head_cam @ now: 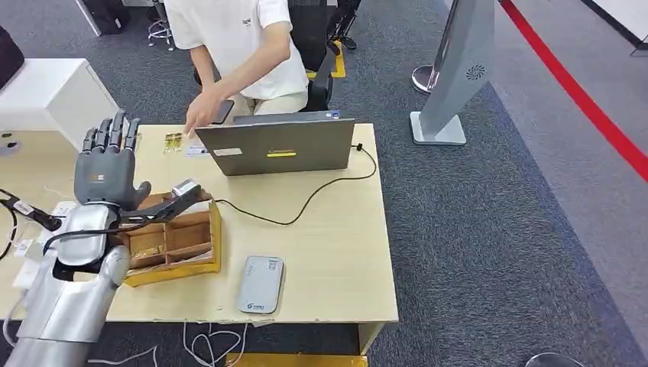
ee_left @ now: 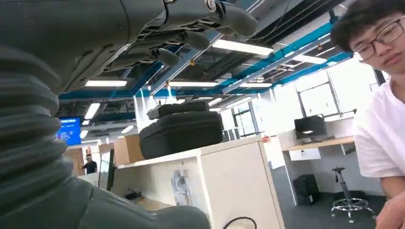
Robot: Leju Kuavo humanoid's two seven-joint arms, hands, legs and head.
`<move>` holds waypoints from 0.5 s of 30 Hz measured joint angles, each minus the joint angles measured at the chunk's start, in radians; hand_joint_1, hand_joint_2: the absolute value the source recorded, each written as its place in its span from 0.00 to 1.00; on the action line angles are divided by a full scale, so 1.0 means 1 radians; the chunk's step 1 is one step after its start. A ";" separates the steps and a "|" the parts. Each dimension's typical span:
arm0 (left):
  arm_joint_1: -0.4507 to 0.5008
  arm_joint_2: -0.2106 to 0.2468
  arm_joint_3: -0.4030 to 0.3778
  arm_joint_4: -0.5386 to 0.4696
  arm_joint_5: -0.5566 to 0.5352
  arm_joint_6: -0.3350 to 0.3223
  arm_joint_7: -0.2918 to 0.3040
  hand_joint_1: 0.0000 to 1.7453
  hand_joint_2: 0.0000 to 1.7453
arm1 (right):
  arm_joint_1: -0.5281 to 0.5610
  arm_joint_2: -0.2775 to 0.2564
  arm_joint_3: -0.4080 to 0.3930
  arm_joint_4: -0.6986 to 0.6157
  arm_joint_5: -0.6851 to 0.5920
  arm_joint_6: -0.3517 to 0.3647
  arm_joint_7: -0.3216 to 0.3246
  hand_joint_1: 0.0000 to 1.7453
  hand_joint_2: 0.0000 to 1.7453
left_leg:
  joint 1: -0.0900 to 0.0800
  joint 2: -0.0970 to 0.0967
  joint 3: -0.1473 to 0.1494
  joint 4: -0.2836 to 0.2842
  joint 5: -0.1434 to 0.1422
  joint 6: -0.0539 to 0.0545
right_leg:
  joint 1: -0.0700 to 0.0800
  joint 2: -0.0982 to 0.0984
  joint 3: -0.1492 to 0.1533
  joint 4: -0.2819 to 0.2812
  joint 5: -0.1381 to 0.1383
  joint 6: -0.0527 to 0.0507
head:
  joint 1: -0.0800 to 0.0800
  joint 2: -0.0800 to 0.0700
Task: Pass the card to the sensor for recognition and then transmit it.
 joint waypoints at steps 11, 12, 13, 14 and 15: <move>0.265 0.233 0.285 -0.146 0.137 0.079 -0.050 0.00 1.00 | 0.007 0.000 0.000 0.000 -0.040 -0.030 -0.060 0.00 1.00 | 0.001 0.007 0.001 -0.004 -0.001 -0.002 | 0.001 0.008 -0.003 0.001 -0.001 -0.002 | 0.000 0.000; 0.299 0.255 0.338 -0.166 0.166 0.074 -0.065 0.00 1.00 | 0.006 0.000 0.000 0.000 -0.042 -0.033 -0.067 0.00 1.00 | 0.001 0.009 0.001 -0.004 -0.001 -0.002 | 0.001 0.009 -0.004 0.001 -0.001 -0.002 | 0.000 0.000; 0.330 0.273 0.405 -0.190 0.203 0.070 -0.090 0.00 1.00 | 0.004 0.000 0.000 0.000 -0.046 -0.037 -0.069 0.00 1.00 | 0.001 0.009 0.001 -0.004 -0.001 -0.002 | 0.001 0.009 -0.004 0.001 -0.002 -0.002 | 0.000 0.000; 0.358 0.283 0.462 -0.204 0.221 0.071 -0.110 0.00 1.00 | 0.002 0.000 0.000 0.000 -0.051 -0.039 -0.069 0.00 1.00 | 0.001 0.009 0.001 -0.004 -0.001 -0.002 | 0.000 0.009 -0.003 0.001 -0.002 -0.002 | 0.000 0.000; 0.407 0.290 0.544 -0.220 0.251 0.079 -0.137 0.00 1.00 | 0.000 0.000 0.000 0.000 -0.054 -0.042 -0.071 0.00 1.00 | 0.001 0.009 0.001 -0.004 -0.001 -0.002 | 0.000 0.008 -0.003 0.001 -0.003 -0.003 | 0.000 0.000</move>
